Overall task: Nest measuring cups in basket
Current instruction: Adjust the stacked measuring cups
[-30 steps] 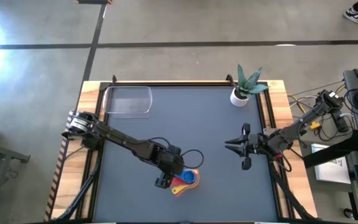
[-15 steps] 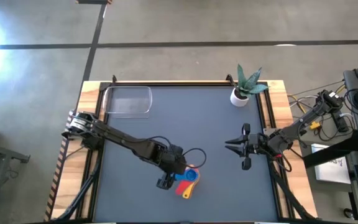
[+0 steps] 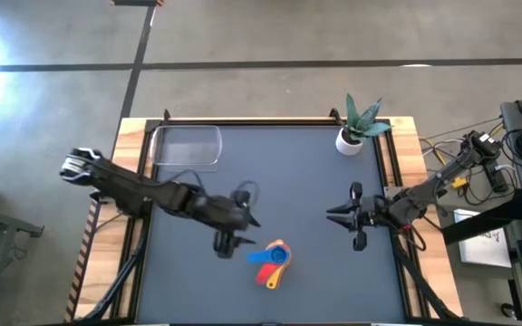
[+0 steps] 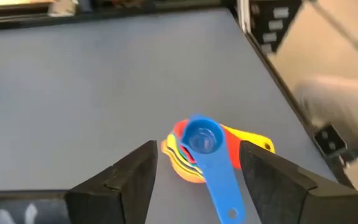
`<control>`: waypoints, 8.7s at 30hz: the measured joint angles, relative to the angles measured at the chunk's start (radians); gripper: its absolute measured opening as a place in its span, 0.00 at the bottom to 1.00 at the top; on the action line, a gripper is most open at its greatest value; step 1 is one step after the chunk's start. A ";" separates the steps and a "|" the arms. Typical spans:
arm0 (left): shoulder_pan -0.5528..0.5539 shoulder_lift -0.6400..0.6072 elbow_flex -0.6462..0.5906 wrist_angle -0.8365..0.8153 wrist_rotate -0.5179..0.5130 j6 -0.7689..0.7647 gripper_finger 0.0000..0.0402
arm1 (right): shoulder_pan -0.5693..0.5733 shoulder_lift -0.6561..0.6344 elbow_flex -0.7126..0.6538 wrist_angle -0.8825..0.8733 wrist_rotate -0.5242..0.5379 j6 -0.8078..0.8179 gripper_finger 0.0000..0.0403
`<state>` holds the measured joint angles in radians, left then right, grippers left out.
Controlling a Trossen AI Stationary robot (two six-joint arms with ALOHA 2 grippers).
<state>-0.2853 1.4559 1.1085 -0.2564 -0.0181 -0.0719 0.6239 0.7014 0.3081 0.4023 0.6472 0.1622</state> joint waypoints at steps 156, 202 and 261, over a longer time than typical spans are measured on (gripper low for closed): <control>-0.087 0.217 -0.268 0.239 -0.024 -0.252 0.00 | -0.114 1.320 1.274 -0.962 -0.533 0.399 0.02; -0.098 0.165 -0.269 0.270 0.050 -0.228 0.00 | -0.138 1.319 1.273 -0.936 -0.488 0.368 0.02; 0.141 0.243 -0.269 0.336 0.092 0.051 0.00 | -0.158 1.324 1.273 -0.863 -0.400 0.342 0.02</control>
<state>-0.1441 1.6994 0.8394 0.0791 0.0740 -0.0211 0.4660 2.0251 1.5810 -0.4612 0.2473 0.5041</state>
